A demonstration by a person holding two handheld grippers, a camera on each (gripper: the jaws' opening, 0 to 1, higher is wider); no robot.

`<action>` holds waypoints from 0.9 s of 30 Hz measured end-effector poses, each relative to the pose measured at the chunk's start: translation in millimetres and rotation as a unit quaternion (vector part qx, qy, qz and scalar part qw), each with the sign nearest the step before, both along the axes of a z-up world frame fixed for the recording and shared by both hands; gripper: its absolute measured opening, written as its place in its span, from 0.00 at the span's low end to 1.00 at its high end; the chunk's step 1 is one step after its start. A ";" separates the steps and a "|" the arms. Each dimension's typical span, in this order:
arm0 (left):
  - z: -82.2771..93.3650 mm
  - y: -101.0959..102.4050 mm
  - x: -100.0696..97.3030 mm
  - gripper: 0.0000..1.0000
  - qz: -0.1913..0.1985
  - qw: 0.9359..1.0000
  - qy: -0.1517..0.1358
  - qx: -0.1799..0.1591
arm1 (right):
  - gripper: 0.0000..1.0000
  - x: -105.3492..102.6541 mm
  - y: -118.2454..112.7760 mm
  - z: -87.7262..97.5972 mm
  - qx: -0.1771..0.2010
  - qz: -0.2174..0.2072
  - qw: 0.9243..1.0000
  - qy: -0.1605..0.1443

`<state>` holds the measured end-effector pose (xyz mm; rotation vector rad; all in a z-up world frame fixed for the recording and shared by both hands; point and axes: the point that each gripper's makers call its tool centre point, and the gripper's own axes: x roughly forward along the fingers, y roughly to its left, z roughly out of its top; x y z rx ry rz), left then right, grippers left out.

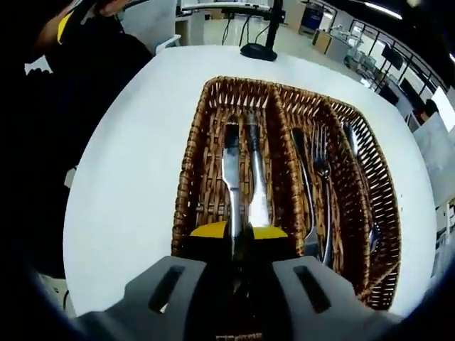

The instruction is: Arrange the knives, forks, and spoons in their matching storage slots by inserting each utensil handle-first until every utensil is classified and aligned in the correct compartment

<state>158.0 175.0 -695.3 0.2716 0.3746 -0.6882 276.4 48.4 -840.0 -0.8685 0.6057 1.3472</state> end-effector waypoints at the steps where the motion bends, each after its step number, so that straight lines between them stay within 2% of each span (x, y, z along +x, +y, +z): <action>1: 1.3 -0.1 0.3 0.99 0.001 1.000 -0.001 -0.001 | 0.13 2.4 2.9 8.5 0.014 -0.008 1.000 0.000; 2: 2.5 -0.3 0.3 0.99 0.001 1.000 -0.002 -0.003 | 0.16 6.8 5.8 20.6 0.033 -0.019 0.999 -0.004; 5: 6.0 -2.4 0.3 0.99 -0.002 1.000 -0.007 -0.003 | 0.31 15.1 7.9 43.2 0.055 -0.036 0.998 -0.019; 7: 7.5 -3.1 0.8 0.99 -0.003 1.000 -0.009 -0.004 | 0.37 20.0 9.0 62.3 0.080 -0.040 0.995 -0.033; 11: 8.4 -3.0 2.1 0.99 -0.001 1.000 -0.008 -0.005 | 0.63 27.2 2.2 91.8 0.118 -0.085 0.989 -0.034; 13: 8.7 -4.0 2.2 0.99 -0.002 1.000 -0.008 -0.007 | 0.70 28.5 -1.3 98.0 0.125 -0.089 0.987 -0.042; 15: 9.3 -5.6 3.4 0.99 -0.003 1.000 -0.011 -0.008 | 0.77 30.6 -11.2 108.6 0.136 -0.110 0.983 -0.060; 17: 9.4 -7.4 4.5 0.99 -0.005 1.000 -0.011 -0.011 | 0.91 28.9 -15.1 117.2 0.166 -0.131 0.976 -0.060; 19: 9.5 -8.3 6.1 0.99 -0.005 1.000 -0.010 -0.013 | 0.99 29.2 -23.3 119.1 0.169 -0.146 0.972 -0.066; 22: 7.3 -9.1 10.1 0.99 -0.002 1.000 -0.003 -0.017 | 1.00 27.2 -39.5 119.2 0.175 -0.179 0.967 -0.057; 23: 6.2 -9.2 11.2 0.99 -0.002 1.000 -0.001 -0.016 | 1.00 26.3 -44.8 121.0 0.196 -0.201 0.959 -0.044; 25: 5.3 -9.6 14.4 0.99 -0.003 1.000 -0.004 -0.014 | 1.00 26.6 -56.0 119.4 0.212 -0.223 0.951 -0.037; 27: 6.6 -10.9 17.5 0.99 -0.004 1.000 -0.003 -0.024 | 1.00 24.3 -69.6 115.2 0.206 -0.241 0.947 -0.040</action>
